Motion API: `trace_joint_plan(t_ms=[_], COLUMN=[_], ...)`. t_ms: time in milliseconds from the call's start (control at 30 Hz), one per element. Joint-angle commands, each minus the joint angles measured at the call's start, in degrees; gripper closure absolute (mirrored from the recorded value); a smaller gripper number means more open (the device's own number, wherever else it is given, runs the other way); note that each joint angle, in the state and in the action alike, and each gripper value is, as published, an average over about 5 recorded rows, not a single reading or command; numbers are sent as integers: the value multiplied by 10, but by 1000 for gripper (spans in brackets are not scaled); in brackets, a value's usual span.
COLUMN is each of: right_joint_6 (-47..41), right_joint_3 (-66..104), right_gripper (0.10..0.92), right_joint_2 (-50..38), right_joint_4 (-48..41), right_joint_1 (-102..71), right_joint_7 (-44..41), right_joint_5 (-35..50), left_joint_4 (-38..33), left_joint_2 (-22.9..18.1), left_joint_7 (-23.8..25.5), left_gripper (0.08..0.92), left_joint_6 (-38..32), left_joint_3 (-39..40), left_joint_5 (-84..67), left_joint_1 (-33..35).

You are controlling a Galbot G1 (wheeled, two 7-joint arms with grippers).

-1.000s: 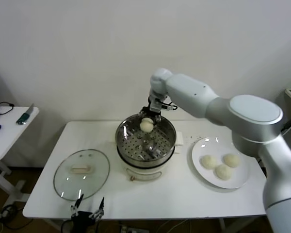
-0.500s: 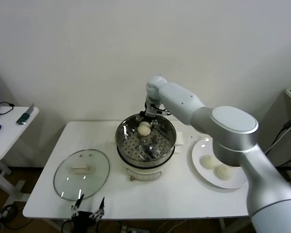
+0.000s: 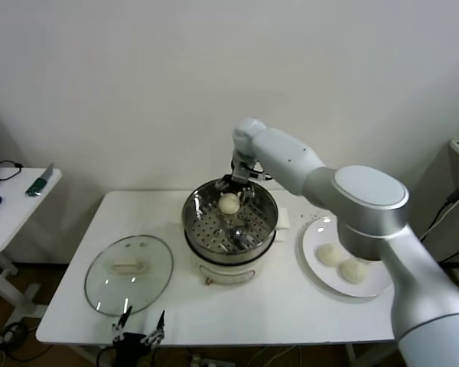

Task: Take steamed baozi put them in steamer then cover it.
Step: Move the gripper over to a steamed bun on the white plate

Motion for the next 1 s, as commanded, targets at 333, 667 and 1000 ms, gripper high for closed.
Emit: trace_joint_plan(t_ms=[333,667,1000], right_joint_6=[-283,-381,-506], right_joint_3=[-329,-427,-464], right_gripper=[203,203,203], right_joint_2=[-236,-405,-526], right_joint_4=[353,463,545], right_joint_1=[267,347,319], right_joint_7=[-17,-34,22], right_joint_5=[503,450,453], left_joint_4=[-3,-5,0], left_joint_2=[0,-3,-4], left_joint_7=[1,2,2], left_gripper=[177,177,177], left_joint_6=[4,4,2], left_joint_3=[6,15,17], left_joint_5=[12,22,22], left_joint_1=[2,2,1])
